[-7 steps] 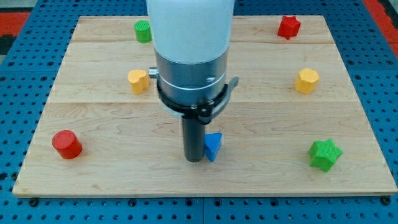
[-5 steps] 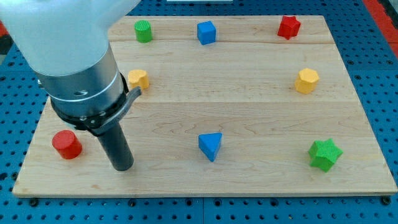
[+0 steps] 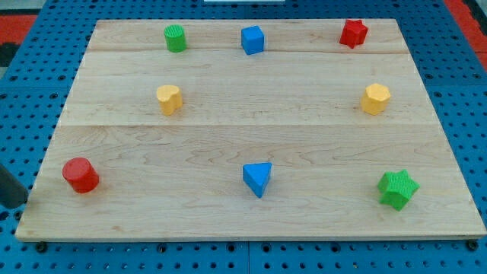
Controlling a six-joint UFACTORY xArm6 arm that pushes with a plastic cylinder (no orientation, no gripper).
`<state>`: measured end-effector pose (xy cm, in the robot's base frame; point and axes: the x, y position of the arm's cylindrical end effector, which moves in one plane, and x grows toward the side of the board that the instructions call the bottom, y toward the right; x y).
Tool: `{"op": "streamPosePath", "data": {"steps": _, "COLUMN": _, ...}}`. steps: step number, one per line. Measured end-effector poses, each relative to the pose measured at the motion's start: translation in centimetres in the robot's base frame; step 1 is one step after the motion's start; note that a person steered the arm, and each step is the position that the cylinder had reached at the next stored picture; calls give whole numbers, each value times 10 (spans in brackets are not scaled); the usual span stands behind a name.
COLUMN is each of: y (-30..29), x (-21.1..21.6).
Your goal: Push the red circle below the yellow heart
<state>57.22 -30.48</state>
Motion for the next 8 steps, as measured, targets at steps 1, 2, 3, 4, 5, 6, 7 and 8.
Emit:
{"op": "streamPosePath", "data": {"steps": 1, "y": 1, "x": -5}}
{"op": "streamPosePath", "data": {"steps": 2, "y": 22, "x": -31}}
{"op": "streamPosePath", "data": {"steps": 3, "y": 41, "x": -42}}
{"op": "streamPosePath", "data": {"steps": 4, "y": 41, "x": -42}}
{"op": "streamPosePath", "data": {"steps": 5, "y": 12, "x": -42}}
{"op": "streamPosePath", "data": {"steps": 6, "y": 5, "x": -42}}
{"op": "streamPosePath", "data": {"steps": 7, "y": 6, "x": -20}}
{"op": "streamPosePath", "data": {"steps": 8, "y": 6, "x": -11}}
